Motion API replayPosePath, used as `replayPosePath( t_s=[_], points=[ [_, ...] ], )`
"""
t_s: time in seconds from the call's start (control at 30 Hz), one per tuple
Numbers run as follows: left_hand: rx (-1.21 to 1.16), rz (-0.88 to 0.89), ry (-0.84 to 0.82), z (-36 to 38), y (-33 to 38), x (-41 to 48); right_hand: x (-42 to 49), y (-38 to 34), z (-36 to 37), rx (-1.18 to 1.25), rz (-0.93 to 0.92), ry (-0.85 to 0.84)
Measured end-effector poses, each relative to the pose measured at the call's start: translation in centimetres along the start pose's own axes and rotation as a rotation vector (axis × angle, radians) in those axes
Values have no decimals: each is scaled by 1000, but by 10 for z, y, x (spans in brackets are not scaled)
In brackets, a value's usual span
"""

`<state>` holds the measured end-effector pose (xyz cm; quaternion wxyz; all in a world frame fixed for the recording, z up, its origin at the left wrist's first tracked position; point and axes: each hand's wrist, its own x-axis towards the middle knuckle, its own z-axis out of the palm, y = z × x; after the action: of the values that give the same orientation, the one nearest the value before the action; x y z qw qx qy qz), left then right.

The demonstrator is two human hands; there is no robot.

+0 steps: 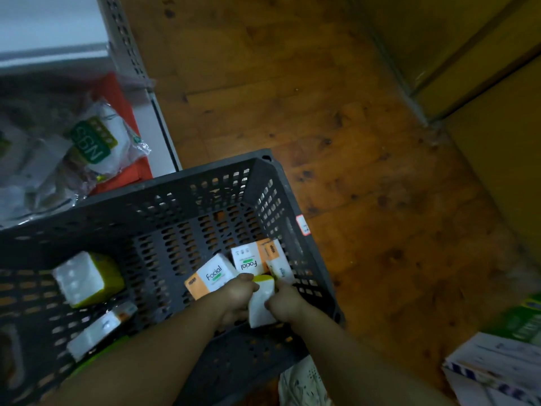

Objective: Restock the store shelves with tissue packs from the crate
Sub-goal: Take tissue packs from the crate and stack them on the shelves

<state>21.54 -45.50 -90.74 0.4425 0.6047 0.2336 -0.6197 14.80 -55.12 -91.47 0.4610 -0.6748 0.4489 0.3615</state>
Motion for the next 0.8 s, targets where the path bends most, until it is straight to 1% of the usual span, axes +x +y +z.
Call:
replayPosePath(
  t_s=[0.07,0.2,0.3,0.43,0.6,0.7,0.8],
  points=[
    [-35,48,19,-8,4,-17,-17,-7,1,71,-49,58],
    [-107,188,79,-24,26,-74,-82,-44,-4,71,-196,170],
    [-135,292,62,-36,51,-157,-150,-85,-9,30,-282,223],
    [-75,428,73,-60,83,-266,-249,-147,-13,-57,-396,334],
    [-1,584,86,-91,110,-422,-395,-216,-9,-162,-539,483],
    [40,684,59,-99,116,-510,-471,-246,-6,-171,-621,566],
    [113,786,74,-106,118,-588,-540,-269,-15,-133,-696,622]
  ],
)
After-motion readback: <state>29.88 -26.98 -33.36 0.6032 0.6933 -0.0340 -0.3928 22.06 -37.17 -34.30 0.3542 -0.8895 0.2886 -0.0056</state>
